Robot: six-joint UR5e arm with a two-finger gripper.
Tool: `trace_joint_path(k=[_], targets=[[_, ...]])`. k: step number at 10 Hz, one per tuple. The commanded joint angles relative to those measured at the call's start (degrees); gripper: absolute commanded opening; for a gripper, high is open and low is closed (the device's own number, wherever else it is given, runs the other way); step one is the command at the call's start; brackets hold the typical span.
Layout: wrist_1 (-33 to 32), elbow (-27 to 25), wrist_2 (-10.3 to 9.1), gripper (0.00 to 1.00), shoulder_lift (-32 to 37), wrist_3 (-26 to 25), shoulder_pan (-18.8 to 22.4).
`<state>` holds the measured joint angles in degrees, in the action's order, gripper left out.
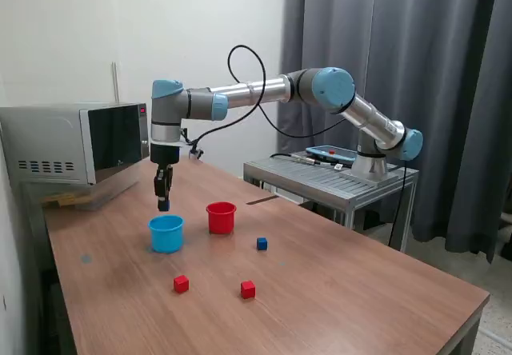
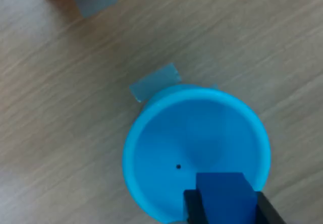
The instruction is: Place red objects in the red bin, and blue objects in the blue bin.
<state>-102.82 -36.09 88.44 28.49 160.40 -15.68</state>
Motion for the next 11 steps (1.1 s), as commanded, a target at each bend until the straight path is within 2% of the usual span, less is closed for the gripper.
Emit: trace_joint_path(k=[1, 3, 7, 8, 11], targets=[[0.6, -1.08, -0.02, 0.0, -0.01, 0.0, 0.12], [0.43, -1.96, -0.98, 0.0, -0.1, 0.09, 0.12], [0.16, -2.49, -0.9, 0.0, -0.19, 0.09, 0.12], [0.16, -2.58, -0.9, 1.0, -0.19, 0.17, 0.12], [0.25, -2.75, -0.9, 1.0, -0.19, 0.17, 0.12]])
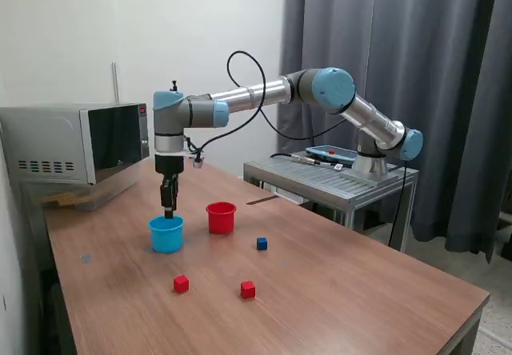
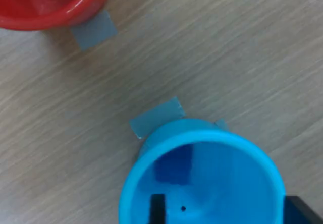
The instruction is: Place red objects in the red bin, and blue objects in the blue bin.
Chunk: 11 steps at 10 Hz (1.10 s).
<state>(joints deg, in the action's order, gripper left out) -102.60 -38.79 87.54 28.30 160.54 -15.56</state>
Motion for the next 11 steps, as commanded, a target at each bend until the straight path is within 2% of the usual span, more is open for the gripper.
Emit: trace_joint_path(k=[1, 7, 10, 11], targets=[[0.03, -0.05, 0.0, 1.0, 0.0, 0.04, 0.0], [0.21, 0.21, 0.0, 1.0, 0.79, -0.05, 0.09], [1.26, -1.1, 0.0, 1.0, 4.29, 0.04, 0.44], [3.88, -1.72, 0.0, 1.0, 6.13, 0.04, 0.61]])
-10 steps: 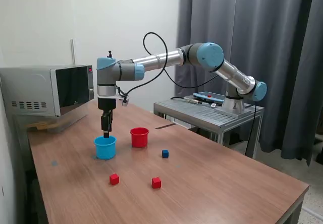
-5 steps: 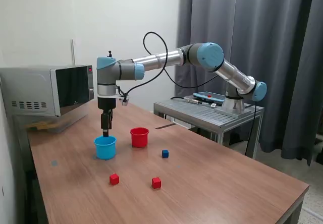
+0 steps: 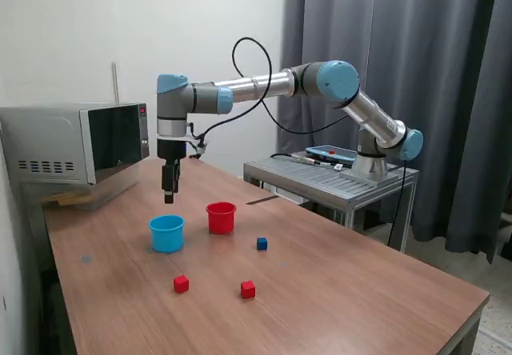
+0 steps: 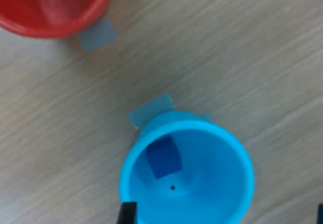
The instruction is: Place red objects in the red bin, and blue objects in the blue bin.
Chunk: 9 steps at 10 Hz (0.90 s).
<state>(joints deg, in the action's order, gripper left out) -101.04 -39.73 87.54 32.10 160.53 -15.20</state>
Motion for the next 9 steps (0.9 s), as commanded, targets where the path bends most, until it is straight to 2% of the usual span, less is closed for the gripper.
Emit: trace_joint_path(k=[1, 9], targets=[[2.6, -2.44, 0.0, 1.0, 4.18, 0.05, 0.6], [9.8, -8.95, -0.09, 1.0, 15.96, 0.05, 2.62]])
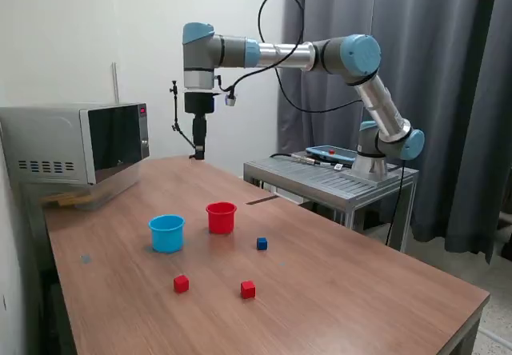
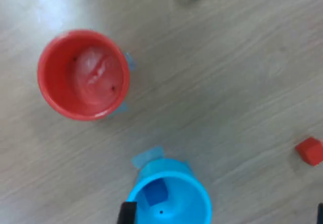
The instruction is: Place red objects in the red bin, and blue objects in the blue bin.
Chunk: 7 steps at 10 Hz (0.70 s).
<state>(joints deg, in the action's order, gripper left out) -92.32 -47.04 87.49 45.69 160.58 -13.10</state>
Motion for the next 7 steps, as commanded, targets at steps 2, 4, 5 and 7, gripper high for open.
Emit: trace_joint_path(k=[2, 4, 5, 7], targets=[[1.36, -4.36, -0.12, 1.0, 5.45, -0.09, 1.5], [2.67, -6.47, -1.61, 1.0, 7.04, -1.14, 1.85], [2.76, -7.53, -1.71, 1.0, 7.74, -1.23, 2.29], [2.85, -9.38, -1.71, 1.0, 9.41, -1.23, 2.47]])
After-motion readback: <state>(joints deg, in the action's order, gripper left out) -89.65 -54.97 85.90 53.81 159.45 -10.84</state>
